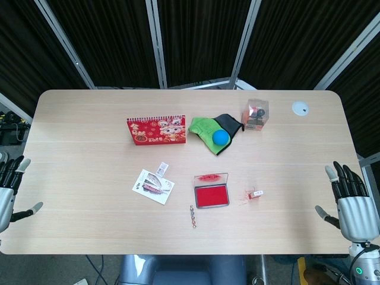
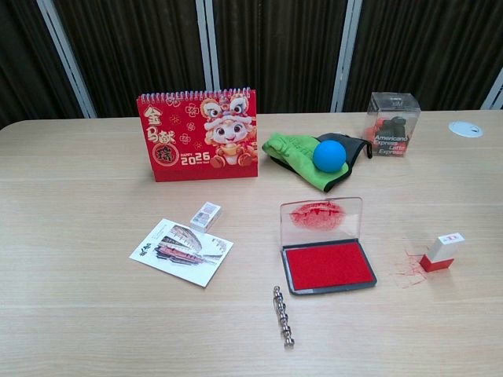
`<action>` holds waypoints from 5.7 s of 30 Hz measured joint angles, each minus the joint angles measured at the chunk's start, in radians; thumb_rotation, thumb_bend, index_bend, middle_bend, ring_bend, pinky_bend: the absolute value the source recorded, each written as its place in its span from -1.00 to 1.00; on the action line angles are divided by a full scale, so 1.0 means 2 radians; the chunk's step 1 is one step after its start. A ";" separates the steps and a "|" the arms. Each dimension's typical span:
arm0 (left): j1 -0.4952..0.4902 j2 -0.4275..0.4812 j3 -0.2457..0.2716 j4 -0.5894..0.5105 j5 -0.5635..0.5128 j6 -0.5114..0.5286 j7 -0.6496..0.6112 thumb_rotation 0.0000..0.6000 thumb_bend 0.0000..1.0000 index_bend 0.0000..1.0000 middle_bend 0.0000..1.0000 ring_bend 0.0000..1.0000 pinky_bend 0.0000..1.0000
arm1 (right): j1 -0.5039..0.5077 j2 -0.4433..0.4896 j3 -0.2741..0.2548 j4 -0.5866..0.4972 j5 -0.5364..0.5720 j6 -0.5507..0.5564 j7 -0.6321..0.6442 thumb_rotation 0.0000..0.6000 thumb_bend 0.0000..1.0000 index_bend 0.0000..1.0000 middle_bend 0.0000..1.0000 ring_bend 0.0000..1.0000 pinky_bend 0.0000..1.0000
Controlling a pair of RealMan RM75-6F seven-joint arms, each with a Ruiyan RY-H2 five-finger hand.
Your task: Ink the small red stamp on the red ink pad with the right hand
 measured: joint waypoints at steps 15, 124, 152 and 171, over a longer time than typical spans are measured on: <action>0.003 -0.003 -0.002 0.000 -0.004 0.005 0.012 1.00 -1.00 -1.00 -1.00 -1.00 -1.00 | 0.048 0.016 0.004 -0.006 0.009 -0.091 -0.001 1.00 -1.00 -1.00 -1.00 0.09 0.69; -0.022 -0.046 -0.014 0.032 -0.069 -0.054 0.082 1.00 -1.00 -1.00 -1.00 -1.00 -1.00 | 0.354 -0.156 -0.038 0.083 -0.040 -0.377 -0.016 1.00 0.03 0.07 0.19 0.45 0.92; -0.024 -0.045 -0.014 0.031 -0.070 -0.057 0.078 1.00 -1.00 -1.00 -1.00 -1.00 -1.00 | 0.354 -0.204 -0.060 0.154 -0.013 -0.385 0.014 1.00 0.04 0.07 0.20 0.45 0.92; -0.022 -0.038 -0.011 0.024 -0.063 -0.052 0.070 1.00 -1.00 -1.00 -1.00 -1.00 -1.00 | 0.345 -0.123 -0.049 0.082 -0.012 -0.334 0.029 1.00 0.05 0.07 0.20 0.45 0.92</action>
